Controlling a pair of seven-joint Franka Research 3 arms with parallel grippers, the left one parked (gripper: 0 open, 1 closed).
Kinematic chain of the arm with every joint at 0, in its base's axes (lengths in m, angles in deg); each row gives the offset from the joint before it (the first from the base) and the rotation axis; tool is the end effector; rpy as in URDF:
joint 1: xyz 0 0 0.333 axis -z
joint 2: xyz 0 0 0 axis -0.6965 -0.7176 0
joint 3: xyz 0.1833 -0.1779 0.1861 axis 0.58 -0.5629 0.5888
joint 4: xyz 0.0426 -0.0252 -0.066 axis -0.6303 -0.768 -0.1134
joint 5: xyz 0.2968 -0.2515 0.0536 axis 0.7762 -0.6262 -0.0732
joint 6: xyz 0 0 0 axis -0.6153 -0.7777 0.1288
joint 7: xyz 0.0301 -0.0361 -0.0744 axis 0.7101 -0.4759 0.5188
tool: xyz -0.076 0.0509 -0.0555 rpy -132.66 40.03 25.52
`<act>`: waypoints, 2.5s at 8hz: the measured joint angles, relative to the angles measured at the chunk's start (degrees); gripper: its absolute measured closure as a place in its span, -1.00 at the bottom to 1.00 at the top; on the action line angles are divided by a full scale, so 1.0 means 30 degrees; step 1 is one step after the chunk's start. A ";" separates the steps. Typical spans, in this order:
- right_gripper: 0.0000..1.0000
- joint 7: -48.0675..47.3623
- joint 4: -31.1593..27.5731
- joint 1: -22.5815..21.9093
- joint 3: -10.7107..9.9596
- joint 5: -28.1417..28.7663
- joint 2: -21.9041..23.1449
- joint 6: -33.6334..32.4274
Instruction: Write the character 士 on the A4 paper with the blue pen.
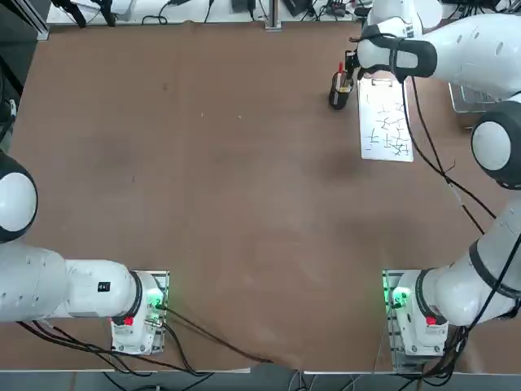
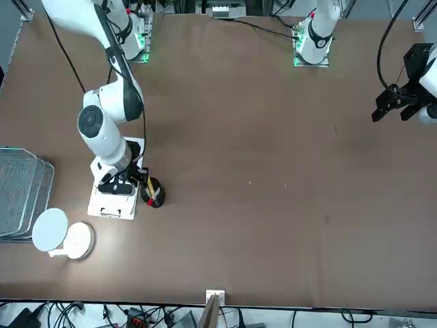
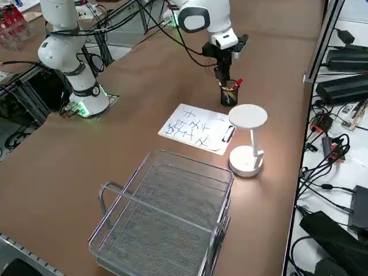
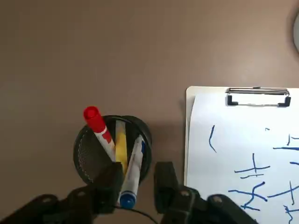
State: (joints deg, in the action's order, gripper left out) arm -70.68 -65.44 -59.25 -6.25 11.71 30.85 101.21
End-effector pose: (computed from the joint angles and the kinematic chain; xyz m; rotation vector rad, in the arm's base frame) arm 0.6239 0.1879 0.3196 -3.1045 0.0692 -0.2117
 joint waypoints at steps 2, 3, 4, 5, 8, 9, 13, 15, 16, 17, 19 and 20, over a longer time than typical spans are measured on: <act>-0.75 0.0238 0.0370 0.0005 0.0002 -0.0003 0.0139 0.0085; -1.00 0.0255 0.0614 0.0063 -0.0011 -0.0009 0.0389 0.0094; -1.00 0.0360 0.0760 0.0297 -0.0034 -0.0025 0.0898 -0.0004; -1.00 0.0648 0.0849 0.0729 -0.0055 -0.0026 0.1612 -0.0432; -1.00 0.1928 0.0902 0.2568 -0.0298 -0.0024 0.4181 -0.3080; -1.00 0.2154 0.0898 0.3252 -0.0403 -0.0022 0.4934 -0.4014; -1.00 0.2474 0.0870 0.4108 -0.1589 -0.0014 0.6884 -0.5191; -1.00 0.2611 0.0937 0.4330 -0.2188 0.0496 0.7620 -0.6550; -1.00 0.2922 0.1220 0.4341 -0.2562 0.1111 0.7954 -0.7738; -1.00 0.3564 0.1832 0.4357 -0.2821 0.1611 0.8195 -0.9255; -1.00 0.4139 0.3669 0.4353 -0.2815 0.1958 0.8456 -1.3030; -1.00 0.4252 0.4391 0.4345 -0.2654 0.1979 0.8544 -1.4614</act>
State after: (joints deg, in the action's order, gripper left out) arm -57.93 -52.26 -46.21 -14.21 17.65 56.48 57.37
